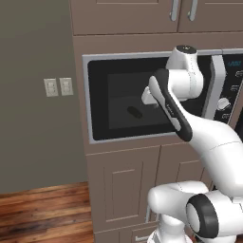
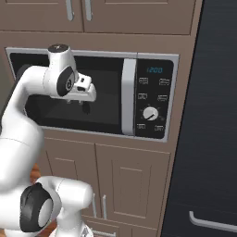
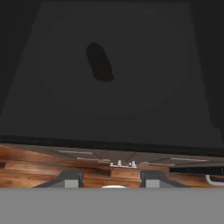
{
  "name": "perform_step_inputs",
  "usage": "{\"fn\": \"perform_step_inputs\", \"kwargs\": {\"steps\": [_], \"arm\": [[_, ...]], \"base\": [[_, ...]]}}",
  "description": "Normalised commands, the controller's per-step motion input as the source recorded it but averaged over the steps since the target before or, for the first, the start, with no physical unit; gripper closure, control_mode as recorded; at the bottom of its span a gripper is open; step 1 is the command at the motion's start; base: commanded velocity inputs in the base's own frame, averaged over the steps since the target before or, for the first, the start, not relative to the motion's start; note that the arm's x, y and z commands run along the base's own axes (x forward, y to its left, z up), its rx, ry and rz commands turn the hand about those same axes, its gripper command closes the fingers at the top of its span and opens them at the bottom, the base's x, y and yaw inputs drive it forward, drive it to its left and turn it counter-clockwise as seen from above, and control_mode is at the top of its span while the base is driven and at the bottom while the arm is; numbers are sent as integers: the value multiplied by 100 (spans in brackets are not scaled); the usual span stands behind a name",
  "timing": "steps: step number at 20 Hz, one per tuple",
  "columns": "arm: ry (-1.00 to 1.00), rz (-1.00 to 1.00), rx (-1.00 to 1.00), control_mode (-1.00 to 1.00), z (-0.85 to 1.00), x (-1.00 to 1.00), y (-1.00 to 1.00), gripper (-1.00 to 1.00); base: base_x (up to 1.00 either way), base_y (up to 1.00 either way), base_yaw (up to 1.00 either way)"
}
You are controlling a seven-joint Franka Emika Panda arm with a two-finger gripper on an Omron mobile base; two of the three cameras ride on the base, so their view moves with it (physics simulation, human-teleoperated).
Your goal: Open the microwave door.
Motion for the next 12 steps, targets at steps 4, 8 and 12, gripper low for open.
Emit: {"fn": "perform_step_inputs", "kwargs": {"steps": [4, 8, 12], "arm": [[-3, 0, 0, -100, 0, -20, -2, -100], [-14, 0, 0, -100, 0, -37, 0, -100], [-30, 0, 0, -100, 3, -53, -5, -100]], "base": [[0, 0, 0], [0, 0, 0], [0, 0, 0]]}}
